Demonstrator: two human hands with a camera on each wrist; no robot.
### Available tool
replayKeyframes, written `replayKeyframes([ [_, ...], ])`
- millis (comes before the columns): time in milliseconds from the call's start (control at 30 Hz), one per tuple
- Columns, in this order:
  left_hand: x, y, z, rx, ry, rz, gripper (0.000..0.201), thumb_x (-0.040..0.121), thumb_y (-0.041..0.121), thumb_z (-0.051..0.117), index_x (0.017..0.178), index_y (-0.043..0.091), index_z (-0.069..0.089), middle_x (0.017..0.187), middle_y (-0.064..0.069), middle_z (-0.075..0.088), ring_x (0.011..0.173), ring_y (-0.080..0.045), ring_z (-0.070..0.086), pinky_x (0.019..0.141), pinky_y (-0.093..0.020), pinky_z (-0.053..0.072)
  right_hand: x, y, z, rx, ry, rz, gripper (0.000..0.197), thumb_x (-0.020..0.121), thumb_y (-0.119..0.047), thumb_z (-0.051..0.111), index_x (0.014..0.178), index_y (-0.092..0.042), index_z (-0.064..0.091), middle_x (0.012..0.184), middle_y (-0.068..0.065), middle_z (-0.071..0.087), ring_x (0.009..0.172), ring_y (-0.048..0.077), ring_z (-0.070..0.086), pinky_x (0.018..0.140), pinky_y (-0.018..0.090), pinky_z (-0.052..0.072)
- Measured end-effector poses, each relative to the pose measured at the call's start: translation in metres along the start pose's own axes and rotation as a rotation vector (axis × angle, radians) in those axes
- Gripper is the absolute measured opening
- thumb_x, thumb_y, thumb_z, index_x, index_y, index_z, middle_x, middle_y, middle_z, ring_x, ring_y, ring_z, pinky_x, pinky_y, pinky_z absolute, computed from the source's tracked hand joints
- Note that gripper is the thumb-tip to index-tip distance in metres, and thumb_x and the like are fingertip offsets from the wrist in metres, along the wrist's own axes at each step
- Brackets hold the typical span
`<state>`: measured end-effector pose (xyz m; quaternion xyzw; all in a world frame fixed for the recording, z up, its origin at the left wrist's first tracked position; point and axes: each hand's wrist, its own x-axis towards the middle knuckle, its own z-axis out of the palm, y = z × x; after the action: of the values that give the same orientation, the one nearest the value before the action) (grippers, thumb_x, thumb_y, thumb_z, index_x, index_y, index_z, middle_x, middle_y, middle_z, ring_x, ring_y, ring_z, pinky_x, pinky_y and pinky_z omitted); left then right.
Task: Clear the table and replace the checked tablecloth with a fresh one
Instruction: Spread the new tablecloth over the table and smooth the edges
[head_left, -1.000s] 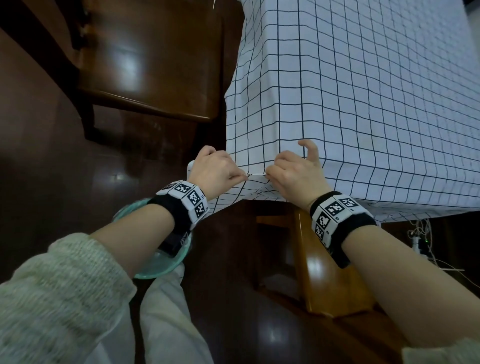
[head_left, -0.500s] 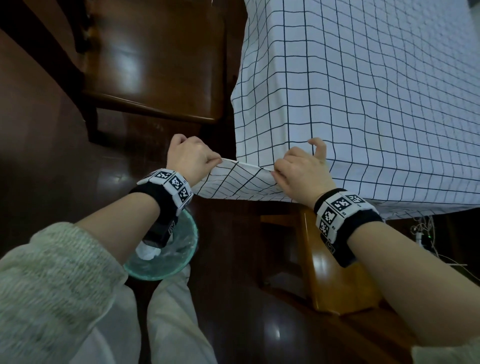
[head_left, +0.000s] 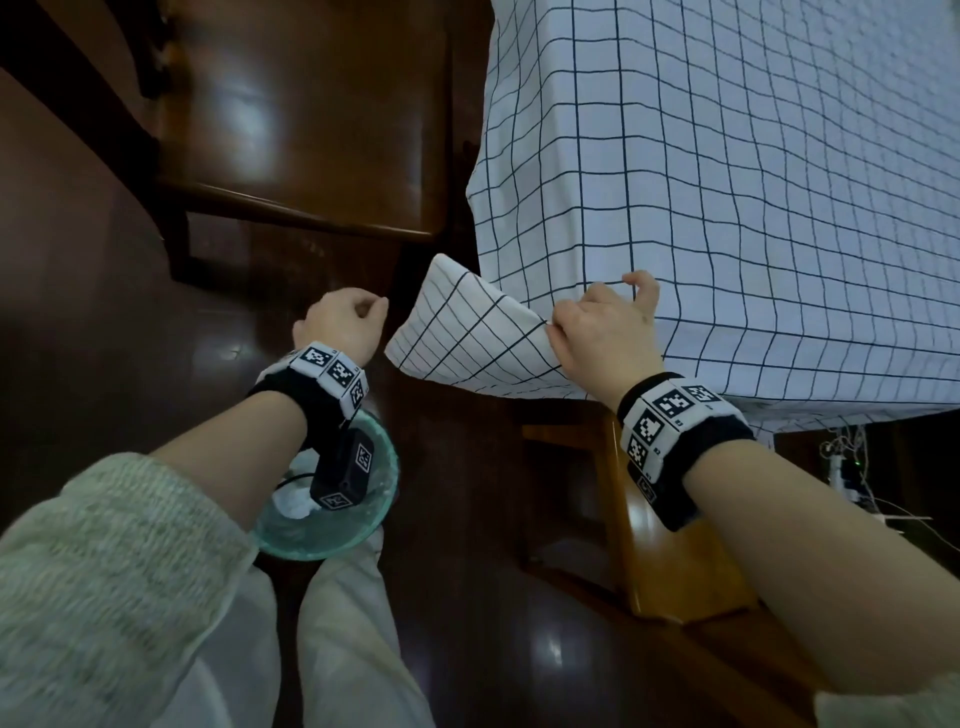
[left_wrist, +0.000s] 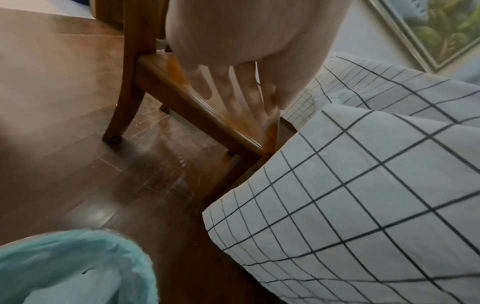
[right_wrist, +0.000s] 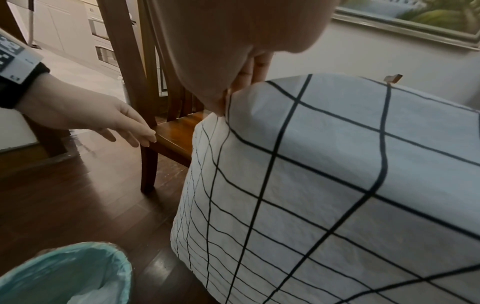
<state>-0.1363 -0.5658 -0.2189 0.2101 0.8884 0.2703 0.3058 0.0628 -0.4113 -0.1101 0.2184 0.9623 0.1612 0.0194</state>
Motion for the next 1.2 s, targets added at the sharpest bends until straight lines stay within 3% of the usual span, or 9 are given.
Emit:
replayKeyframes([
  [133,-0.013,-0.002,0.009,-0.044,-0.071,0.008,0.027,0.093,0.045,0.049,0.111,0.031,0.063,0.109,0.006,0.068,0.106,-0.022,0.060,0.096,-0.038,0.041,0.001,-0.004,0.001,-0.018,0.046,0.003,0.013,0.072,-0.008,0.068,0.079,-0.016,0.060,0.067,-0.005,0.062,0.076,0.021,0.060,0.087,0.041,0.022],
  [433,-0.050,-0.002,0.014,-0.106,-0.196,0.029,0.025,0.093,0.039,0.047,0.116,0.032,0.057,0.103,0.012,0.067,0.096,-0.014,0.060,0.090,-0.033,0.046,-0.021,-0.021,-0.008,0.123,0.127,-0.176,0.022,0.073,-0.011,0.065,0.093,-0.021,0.064,0.090,-0.007,0.063,0.094,0.019,0.061,0.090,0.042,0.025],
  [600,-0.080,0.000,0.004,-0.074,-0.277,0.080,0.027,0.093,0.039,0.046,0.118,0.032,0.054,0.100,0.013,0.067,0.099,-0.015,0.061,0.095,-0.039,0.047,-0.067,-0.051,-0.014,0.292,-0.018,-0.339,0.027,0.071,-0.012,0.059,0.096,-0.020,0.067,0.096,-0.004,0.065,0.098,0.021,0.059,0.085,0.037,0.030],
  [733,-0.108,-0.004,-0.006,-0.027,-0.371,0.112,0.028,0.093,0.039,0.046,0.120,0.032,0.052,0.104,0.010,0.068,0.099,-0.017,0.062,0.094,-0.040,0.049,-0.109,-0.075,-0.019,0.383,-0.155,-0.239,0.027,0.072,-0.010,0.051,0.091,-0.020,0.068,0.091,-0.006,0.065,0.092,0.020,0.058,0.081,0.036,0.036],
  [867,-0.138,-0.008,-0.019,0.014,-0.437,0.183,0.024,0.094,0.038,0.045,0.117,0.033,0.053,0.100,0.010,0.068,0.095,-0.016,0.063,0.092,-0.040,0.050,-0.145,-0.095,-0.036,0.435,-0.269,-0.084,0.022,0.070,-0.006,0.059,0.086,-0.017,0.070,0.088,-0.004,0.066,0.090,0.023,0.059,0.077,0.037,0.038],
  [933,-0.155,-0.012,-0.029,0.030,-0.456,0.217,0.023,0.094,0.036,0.045,0.114,0.032,0.055,0.097,0.008,0.069,0.094,-0.017,0.064,0.091,-0.039,0.050,-0.158,-0.105,-0.051,0.453,-0.362,-0.005,0.024,0.078,-0.008,0.057,0.096,-0.017,0.070,0.097,-0.002,0.067,0.099,0.026,0.059,0.083,0.041,0.040],
  [1033,-0.182,-0.018,-0.049,0.056,-0.501,0.268,0.021,0.095,0.029,0.047,0.112,0.027,0.059,0.099,0.003,0.069,0.093,-0.018,0.064,0.086,-0.035,0.051,-0.176,-0.123,-0.074,0.447,-0.510,0.106,0.032,0.092,-0.016,0.046,0.117,-0.025,0.063,0.118,-0.006,0.060,0.117,0.020,0.047,0.096,0.038,0.033],
  [1133,-0.208,-0.022,-0.072,0.137,-0.548,0.336,0.021,0.095,0.024,0.047,0.110,0.022,0.062,0.100,0.003,0.068,0.093,-0.016,0.062,0.077,-0.027,0.046,-0.199,-0.143,-0.094,0.493,-0.601,0.197,0.034,0.094,-0.020,0.043,0.123,-0.027,0.060,0.122,-0.006,0.058,0.118,0.018,0.045,0.099,0.037,0.034],
  [1200,-0.221,-0.020,-0.087,0.205,-0.579,0.390,0.021,0.095,0.023,0.047,0.110,0.021,0.062,0.101,0.003,0.066,0.094,-0.015,0.059,0.077,-0.025,0.043,-0.217,-0.154,-0.107,0.547,-0.656,0.254,0.033,0.094,-0.021,0.044,0.124,-0.027,0.059,0.124,-0.005,0.057,0.119,0.019,0.045,0.100,0.038,0.035],
])
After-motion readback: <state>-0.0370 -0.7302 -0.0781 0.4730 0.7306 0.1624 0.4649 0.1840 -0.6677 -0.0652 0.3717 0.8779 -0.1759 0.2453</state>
